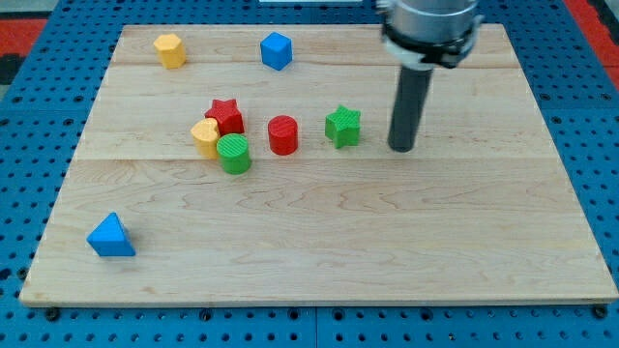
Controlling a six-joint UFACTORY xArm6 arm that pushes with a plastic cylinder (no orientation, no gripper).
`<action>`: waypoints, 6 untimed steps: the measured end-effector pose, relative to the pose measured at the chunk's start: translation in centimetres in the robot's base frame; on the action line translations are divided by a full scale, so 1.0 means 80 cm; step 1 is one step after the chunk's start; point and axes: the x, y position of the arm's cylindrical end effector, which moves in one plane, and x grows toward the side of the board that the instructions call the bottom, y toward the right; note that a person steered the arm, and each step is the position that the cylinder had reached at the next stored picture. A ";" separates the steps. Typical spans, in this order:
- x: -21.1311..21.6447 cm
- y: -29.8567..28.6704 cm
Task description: Slide green star above red circle
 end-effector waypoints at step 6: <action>-0.145 -0.087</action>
